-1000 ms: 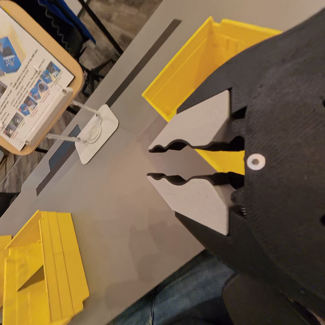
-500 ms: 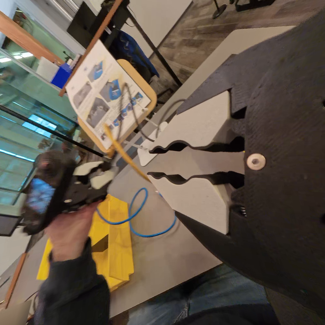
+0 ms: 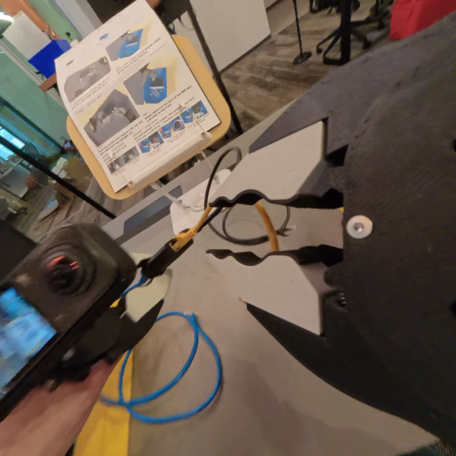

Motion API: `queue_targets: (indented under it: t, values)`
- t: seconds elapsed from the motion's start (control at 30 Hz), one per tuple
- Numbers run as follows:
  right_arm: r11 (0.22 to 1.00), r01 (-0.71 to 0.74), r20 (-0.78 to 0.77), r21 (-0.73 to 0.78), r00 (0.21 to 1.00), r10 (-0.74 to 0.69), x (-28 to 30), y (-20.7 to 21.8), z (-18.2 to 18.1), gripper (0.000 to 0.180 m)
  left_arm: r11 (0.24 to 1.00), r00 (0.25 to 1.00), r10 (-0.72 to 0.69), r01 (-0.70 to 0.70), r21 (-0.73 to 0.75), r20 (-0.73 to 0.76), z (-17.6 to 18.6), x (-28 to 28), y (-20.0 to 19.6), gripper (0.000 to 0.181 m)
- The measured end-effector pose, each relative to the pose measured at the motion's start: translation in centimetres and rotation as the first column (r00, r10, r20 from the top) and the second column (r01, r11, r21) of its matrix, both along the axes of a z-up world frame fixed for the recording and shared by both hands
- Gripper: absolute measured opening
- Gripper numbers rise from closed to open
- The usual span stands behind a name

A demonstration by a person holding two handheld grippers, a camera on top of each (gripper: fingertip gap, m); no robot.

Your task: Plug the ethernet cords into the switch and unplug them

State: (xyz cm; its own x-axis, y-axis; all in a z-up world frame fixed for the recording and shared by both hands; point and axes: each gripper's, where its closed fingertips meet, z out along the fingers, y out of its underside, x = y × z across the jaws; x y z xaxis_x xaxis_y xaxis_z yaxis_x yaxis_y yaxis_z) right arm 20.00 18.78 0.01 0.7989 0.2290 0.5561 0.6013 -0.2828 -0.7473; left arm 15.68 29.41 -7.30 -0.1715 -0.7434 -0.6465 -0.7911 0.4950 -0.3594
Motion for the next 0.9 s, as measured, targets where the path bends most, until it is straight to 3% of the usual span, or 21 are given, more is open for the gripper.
queue_targets:
  t: [0.1,0.3,0.4,0.53,0.7,0.8,0.9]
  values:
    - [0.996,0.059,0.051,-0.068,0.997,-0.056,1.7,1.7,-2.4,0.030,1.000,1.000,-0.014,0.014,-0.016,0.000,-0.1,-0.6,-0.2,0.024]
    - [0.983,0.039,0.026,-0.179,0.999,-0.035,2.1,3.2,-6.5,0.024,0.999,0.998,-0.042,0.042,-0.012,-0.043,-1.9,-1.2,0.0,0.024]
    - [0.986,-0.043,0.015,-0.161,0.999,0.046,0.8,3.4,-6.9,0.027,0.999,0.998,-0.038,0.039,0.020,-0.051,-2.5,-1.5,0.6,0.024]
    - [0.983,-0.160,0.128,-0.091,0.977,0.171,-1.4,3.9,-6.5,0.029,0.991,0.997,-0.078,0.081,0.107,-0.028,-2.5,-1.4,0.3,0.024]
    - [0.991,-0.110,0.362,-0.076,0.923,0.130,-0.3,6.0,-8.4,0.034,0.973,0.990,-0.137,0.137,0.187,-0.013,-2.1,-1.1,-0.7,0.024]
    - [0.988,-0.143,0.397,-0.051,0.905,0.151,-1.0,6.4,-8.7,0.007,0.964,0.989,-0.147,0.146,0.221,-0.012,-2.0,-1.2,-0.7,0.024]
    - [0.986,-0.158,0.379,-0.047,0.911,0.164,-1.2,6.5,-8.8,0.007,0.966,0.987,-0.161,0.157,0.205,0.004,-2.2,-1.4,-0.7,0.024]
